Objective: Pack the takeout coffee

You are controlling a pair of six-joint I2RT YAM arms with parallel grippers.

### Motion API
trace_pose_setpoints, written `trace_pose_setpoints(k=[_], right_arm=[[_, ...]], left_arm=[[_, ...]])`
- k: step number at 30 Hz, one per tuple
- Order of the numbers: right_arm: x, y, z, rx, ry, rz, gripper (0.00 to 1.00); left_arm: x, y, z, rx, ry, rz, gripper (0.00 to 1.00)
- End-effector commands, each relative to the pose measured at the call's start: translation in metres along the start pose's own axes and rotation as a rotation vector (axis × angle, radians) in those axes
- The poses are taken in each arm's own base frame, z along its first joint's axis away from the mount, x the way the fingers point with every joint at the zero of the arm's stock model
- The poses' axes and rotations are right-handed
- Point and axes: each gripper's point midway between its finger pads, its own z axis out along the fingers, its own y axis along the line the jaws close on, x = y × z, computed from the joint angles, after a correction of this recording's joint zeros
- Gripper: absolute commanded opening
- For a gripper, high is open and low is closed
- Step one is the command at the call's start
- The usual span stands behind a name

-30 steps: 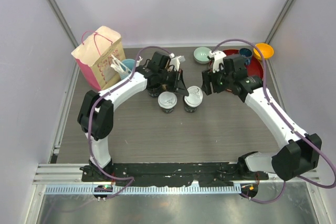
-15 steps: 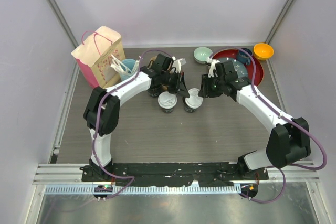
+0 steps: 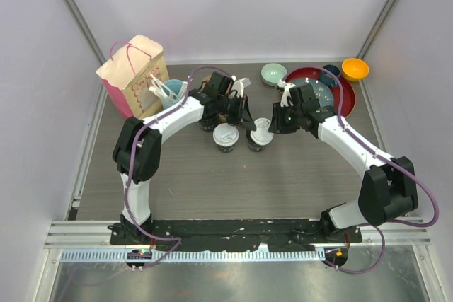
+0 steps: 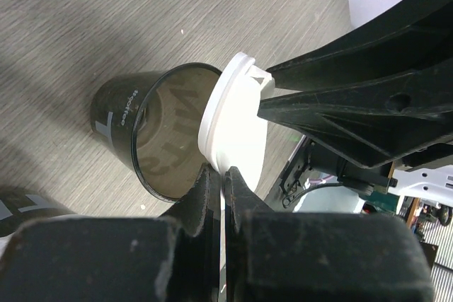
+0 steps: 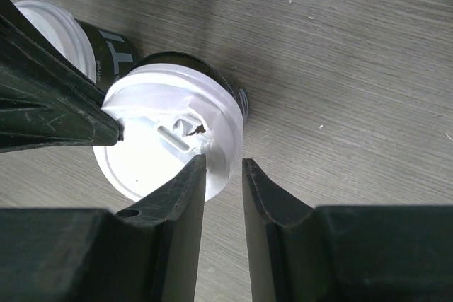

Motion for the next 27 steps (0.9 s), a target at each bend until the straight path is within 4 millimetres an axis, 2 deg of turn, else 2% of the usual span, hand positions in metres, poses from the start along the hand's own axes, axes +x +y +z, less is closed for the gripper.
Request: trace_pose_setpoints(k=[1,2,6,9,12,17,20,21,24,27], right_arm=[[-0.004,0.003,0.002,-0.021,-0.019,0.008,0.31],[-0.004,0.004,0.001,-0.025,-0.022,0.009,0.30],[-0.004,0.004,-0.002,-0.027,-0.029,0.010,0.12],[-0.007,0.006,-0.003,-0.029,-0.036,0.005,0.04],[-0.009,0.006,-0.006,-0.029,-0.042,0.004,0.01],[-0.010,0.005,-0.013,-0.011,-0.043,0.003,0.01],[-0.013,0.005,-0.016,-0.008,-0.047,-0.009,0.01],[-0.015,0.005,-0.016,-0.005,-0.049,-0.011,0.01],[-0.013,0.004,-0.014,-0.003,-0.026,-0.008,0.01],[-0.014,0.006,-0.014,-0.010,-0.025,-0.009,0.01]], left_arm=[[-0.019,-0.015,-0.006,0.055,-0.056,0.035,0.00],[-0.020,-0.014,-0.007,0.054,-0.057,0.035,0.00],[-0.019,-0.014,-0.006,0.056,-0.057,0.033,0.00],[-0.018,-0.014,-0.006,0.057,-0.055,0.029,0.00],[-0.017,-0.014,-0.006,0.057,-0.053,0.022,0.00],[-0.018,-0.012,-0.007,0.037,-0.052,0.020,0.01],[-0.021,-0.010,-0.009,0.012,-0.058,0.039,0.16],[-0.021,-0.007,-0.009,0.001,-0.061,0.040,0.24],[-0.022,-0.003,-0.009,-0.025,-0.060,0.045,0.37],[-0.021,-0.004,-0.011,-0.028,-0.054,0.051,0.44]])
